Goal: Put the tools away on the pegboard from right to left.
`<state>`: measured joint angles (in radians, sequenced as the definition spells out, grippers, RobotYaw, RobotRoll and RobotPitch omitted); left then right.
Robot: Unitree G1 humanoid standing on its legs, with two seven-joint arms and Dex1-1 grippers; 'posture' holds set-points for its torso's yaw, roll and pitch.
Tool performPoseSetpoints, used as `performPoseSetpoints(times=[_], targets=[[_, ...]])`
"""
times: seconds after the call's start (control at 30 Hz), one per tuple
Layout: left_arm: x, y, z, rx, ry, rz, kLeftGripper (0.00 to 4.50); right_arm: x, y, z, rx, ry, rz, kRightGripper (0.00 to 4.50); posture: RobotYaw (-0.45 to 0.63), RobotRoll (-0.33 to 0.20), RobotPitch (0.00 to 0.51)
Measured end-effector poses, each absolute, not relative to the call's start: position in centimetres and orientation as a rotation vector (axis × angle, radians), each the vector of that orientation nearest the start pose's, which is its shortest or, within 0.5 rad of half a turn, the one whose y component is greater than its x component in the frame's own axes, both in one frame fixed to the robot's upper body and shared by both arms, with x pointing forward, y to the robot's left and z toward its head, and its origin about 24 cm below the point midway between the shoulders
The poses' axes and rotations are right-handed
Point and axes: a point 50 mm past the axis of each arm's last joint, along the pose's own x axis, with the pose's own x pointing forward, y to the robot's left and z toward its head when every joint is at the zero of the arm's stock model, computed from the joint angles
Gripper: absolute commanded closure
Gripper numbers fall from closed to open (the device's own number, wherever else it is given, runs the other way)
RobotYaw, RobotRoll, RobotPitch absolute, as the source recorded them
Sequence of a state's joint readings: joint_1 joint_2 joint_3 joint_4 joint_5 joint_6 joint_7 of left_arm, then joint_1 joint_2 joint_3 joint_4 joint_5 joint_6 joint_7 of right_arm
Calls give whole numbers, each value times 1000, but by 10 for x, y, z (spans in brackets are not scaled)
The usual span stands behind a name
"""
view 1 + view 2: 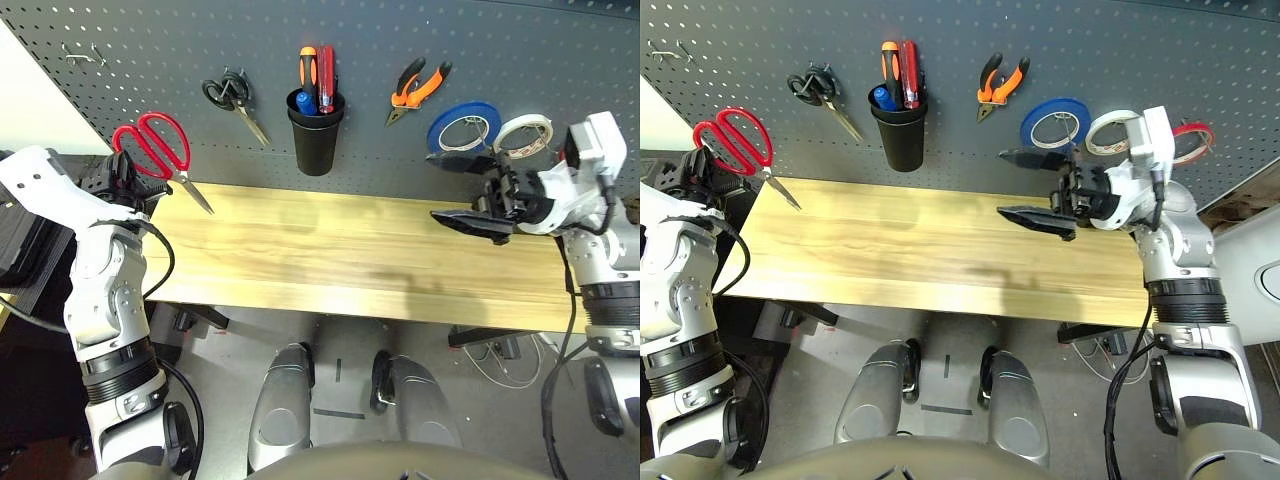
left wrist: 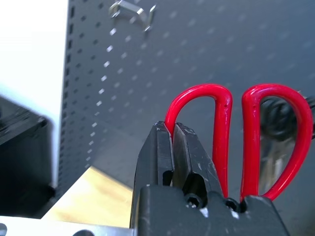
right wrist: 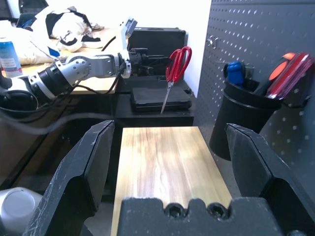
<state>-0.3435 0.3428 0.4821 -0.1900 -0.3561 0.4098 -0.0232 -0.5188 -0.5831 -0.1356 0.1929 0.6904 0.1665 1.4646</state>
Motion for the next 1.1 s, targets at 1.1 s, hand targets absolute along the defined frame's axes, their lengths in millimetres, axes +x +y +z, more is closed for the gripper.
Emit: performPoseSetpoints(times=[1.1], targets=[[335, 257, 174, -125, -237, 160, 4454, 265, -198, 180, -59, -342, 1354, 0, -45, 0, 72]])
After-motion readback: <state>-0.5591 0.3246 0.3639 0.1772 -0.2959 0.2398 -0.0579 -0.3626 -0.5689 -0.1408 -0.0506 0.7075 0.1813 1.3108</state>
